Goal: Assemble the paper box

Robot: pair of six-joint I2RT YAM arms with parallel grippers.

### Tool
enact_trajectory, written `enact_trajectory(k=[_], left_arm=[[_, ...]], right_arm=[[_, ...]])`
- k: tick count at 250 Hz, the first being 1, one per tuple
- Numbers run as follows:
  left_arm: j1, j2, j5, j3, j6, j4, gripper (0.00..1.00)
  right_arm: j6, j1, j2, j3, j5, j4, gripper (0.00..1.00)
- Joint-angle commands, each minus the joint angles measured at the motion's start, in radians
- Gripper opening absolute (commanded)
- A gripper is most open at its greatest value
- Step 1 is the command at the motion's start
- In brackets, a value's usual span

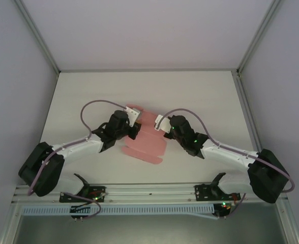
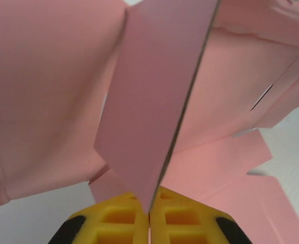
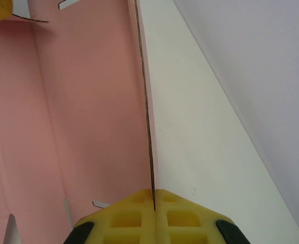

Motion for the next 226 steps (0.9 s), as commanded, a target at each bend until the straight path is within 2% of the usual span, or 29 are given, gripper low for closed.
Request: enact_trajectory(k=[1,27,32,44,58,85,100,116,134,159,187,226], left_arm=[[-0.021,0.047,-0.009,0.029,-0.005,0.060,0.07],[0.003,0.049,-0.017,0.002,-0.039,0.084,0.10],[0.009,0.042,-0.015,-0.005,-0.046,0.084,0.15],[0.026,0.016,-0.013,-0.024,-0.061,0.077,0.38],[0.047,-0.028,-0.015,-0.050,-0.074,0.064,0.47],[0.081,-0.141,-0.015,-0.101,-0.098,0.012,0.71],[0.095,-0.207,-0.015,-0.117,-0.108,-0.029,0.80],[0.113,-0.267,-0.019,-0.128,-0.128,-0.069,0.99],[0.149,-0.317,-0.028,-0.133,-0.165,-0.098,0.99],[0.253,-0.316,-0.023,-0.120,-0.236,-0.125,1.00],[0.393,-0.243,0.044,-0.084,-0.298,-0.137,1.00],[0.485,-0.094,0.089,-0.025,-0.302,-0.058,1.00]], right_arm=[[-0.030,0.036,0.028,0.026,-0.002,0.046,0.00],[-0.045,0.040,0.045,0.027,0.041,0.048,0.00],[-0.053,0.040,0.046,0.025,0.052,0.055,0.00],[-0.084,0.040,0.049,0.016,0.073,0.069,0.00],[-0.123,0.042,0.050,0.008,0.107,0.084,0.00],[-0.214,0.045,0.062,-0.013,0.157,0.122,0.00],[-0.277,0.054,0.077,-0.034,0.186,0.170,0.00],[-0.339,0.065,0.108,-0.052,0.229,0.226,0.00],[-0.413,0.083,0.148,-0.077,0.277,0.323,0.00],[-0.500,0.093,0.187,-0.126,0.286,0.510,0.00],[-0.537,0.095,0.211,-0.138,0.272,0.558,0.00],[-0.550,0.094,0.231,-0.169,0.259,0.623,0.00]])
